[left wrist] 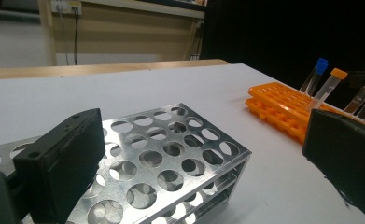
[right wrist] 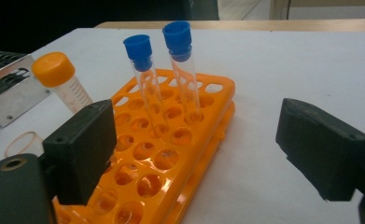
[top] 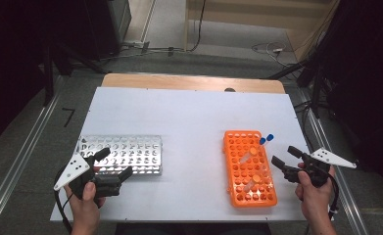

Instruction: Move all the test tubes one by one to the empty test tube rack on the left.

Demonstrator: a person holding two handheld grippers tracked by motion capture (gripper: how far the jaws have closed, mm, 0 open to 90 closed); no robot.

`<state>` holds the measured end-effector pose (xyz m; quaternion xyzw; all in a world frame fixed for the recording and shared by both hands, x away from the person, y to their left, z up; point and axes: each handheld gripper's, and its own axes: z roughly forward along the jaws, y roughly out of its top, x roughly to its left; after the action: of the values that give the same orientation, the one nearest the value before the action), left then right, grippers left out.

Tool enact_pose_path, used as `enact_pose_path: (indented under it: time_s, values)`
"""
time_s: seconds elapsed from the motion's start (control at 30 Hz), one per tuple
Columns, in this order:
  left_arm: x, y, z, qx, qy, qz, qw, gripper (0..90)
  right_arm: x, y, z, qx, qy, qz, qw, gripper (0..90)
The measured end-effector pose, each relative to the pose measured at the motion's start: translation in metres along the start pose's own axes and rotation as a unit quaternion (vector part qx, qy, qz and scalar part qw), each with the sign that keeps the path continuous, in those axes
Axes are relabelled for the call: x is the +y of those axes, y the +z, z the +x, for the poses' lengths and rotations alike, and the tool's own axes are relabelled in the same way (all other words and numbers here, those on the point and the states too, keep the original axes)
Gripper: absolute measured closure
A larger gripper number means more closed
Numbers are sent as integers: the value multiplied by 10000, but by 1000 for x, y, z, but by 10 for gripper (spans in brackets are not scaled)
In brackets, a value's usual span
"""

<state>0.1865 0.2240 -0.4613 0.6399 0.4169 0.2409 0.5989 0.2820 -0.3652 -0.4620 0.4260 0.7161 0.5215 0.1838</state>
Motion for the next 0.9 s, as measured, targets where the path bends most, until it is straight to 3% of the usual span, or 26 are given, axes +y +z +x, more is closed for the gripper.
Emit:
enact_pose_path:
  time_s: [0.2,0.3,0.33,0.53,0.63,0.8,0.9]
  values:
    - [-1,4,-3,-53,23,60,10000,0,1,12,2,-79,30,190,9998,270]
    - [-1,4,-4,-79,32,60,9999,0,1,13,3,-62,52,241,9997,293]
    - [0,4,-4,-93,32,58,9999,0,0,10,4,23,87,244,9997,336]
    - [0,4,-6,-125,34,45,9999,0,2,-9,11,-3,62,197,9998,415]
    - [-1,5,-6,-134,44,80,9999,0,1,-26,17,151,-21,142,9998,462]
    - [0,4,-6,-142,40,63,9999,0,-7,-39,23,353,-75,241,9991,490]
    - [0,5,-7,-155,60,77,9998,0,-18,-44,27,537,-147,471,9973,507]
